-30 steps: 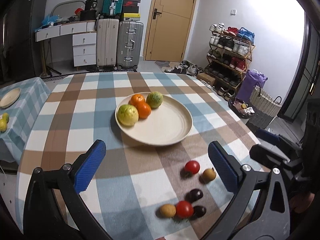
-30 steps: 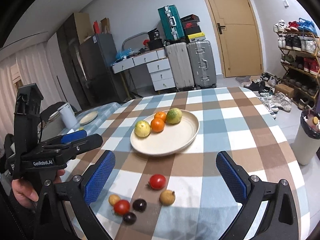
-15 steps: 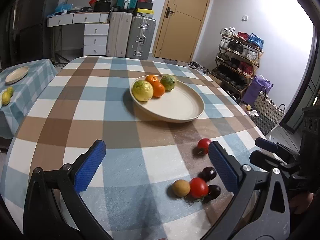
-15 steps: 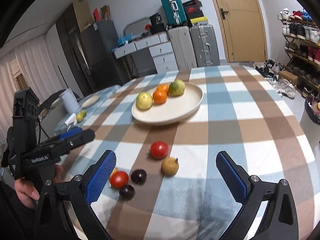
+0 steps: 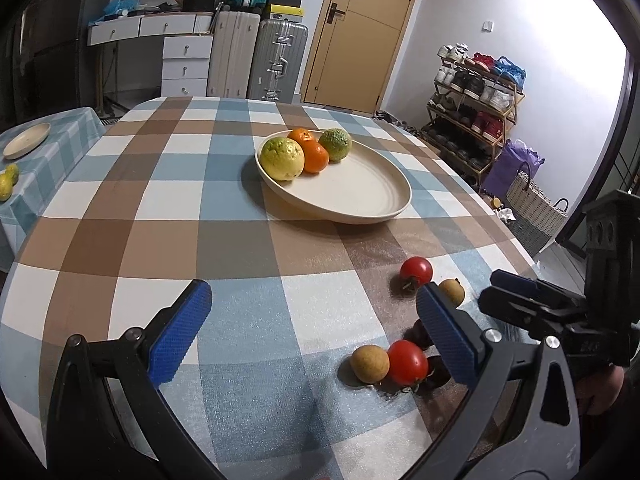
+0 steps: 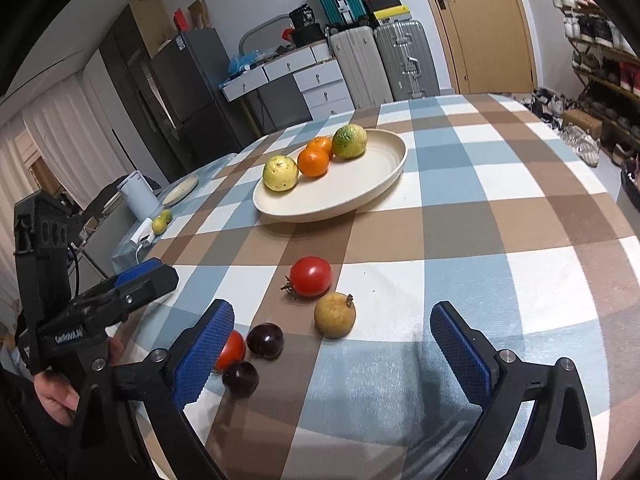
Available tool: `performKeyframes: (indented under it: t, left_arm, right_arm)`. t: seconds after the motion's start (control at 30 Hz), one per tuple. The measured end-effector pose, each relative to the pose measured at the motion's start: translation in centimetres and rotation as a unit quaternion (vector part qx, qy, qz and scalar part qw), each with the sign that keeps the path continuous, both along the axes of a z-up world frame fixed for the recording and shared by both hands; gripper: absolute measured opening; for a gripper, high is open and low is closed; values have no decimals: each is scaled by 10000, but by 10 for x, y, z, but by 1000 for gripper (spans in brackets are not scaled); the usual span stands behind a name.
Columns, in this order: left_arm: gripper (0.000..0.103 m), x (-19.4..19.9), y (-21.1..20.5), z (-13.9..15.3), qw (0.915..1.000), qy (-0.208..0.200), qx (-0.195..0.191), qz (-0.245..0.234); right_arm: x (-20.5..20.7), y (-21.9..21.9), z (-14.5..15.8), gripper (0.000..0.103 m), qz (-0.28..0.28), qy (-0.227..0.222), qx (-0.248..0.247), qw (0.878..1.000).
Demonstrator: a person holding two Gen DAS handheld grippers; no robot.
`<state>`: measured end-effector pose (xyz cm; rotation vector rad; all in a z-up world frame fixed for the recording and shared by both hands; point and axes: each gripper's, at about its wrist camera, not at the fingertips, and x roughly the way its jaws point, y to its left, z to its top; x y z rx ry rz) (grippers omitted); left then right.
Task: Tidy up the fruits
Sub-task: 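Move the right tool toward the small brown pear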
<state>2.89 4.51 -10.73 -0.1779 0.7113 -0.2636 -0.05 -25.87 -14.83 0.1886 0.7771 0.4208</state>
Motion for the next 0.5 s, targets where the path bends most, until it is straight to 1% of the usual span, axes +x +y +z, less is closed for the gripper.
performKeyframes:
  t: [0.07,0.1,0.13,0.2,0.3,0.37,0.4,0.5]
  left_arm:
    - [102,2,-1,-2,10000,-1,-13,-32]
    - [102,2,-1,-4,10000,-1,-5,-41]
    - [102,2,-1,-5,10000,1,3,-46]
    - [102,3,0,-7,10000,22,-16,-46]
    - [102,4,2,-10,10000,27,-70,-59]
    - [102,6,3,-12,9999,79,-115,-76]
    - [102,6,4,-13,9998,92,-136,-78]
    - [102,9,5,-14,9998,116,-172,-80]
  right_arm:
    - [4,1,-3,95,39,74,16,10000]
    - [6,2,-4,90,73,117,43,9999]
    - [8,3,-5,87,105,164,59,9998]
    - [11,5,-7,85,124,241,33,9996]
    - [14,6,-8,77,142,269,43,9995]
    - [16,7,-9,68,153,282,37,9995]
    - [17,8,-10,60,172,295,27,9994]
    - [20,11,-13,58,177,411,-40,9990]
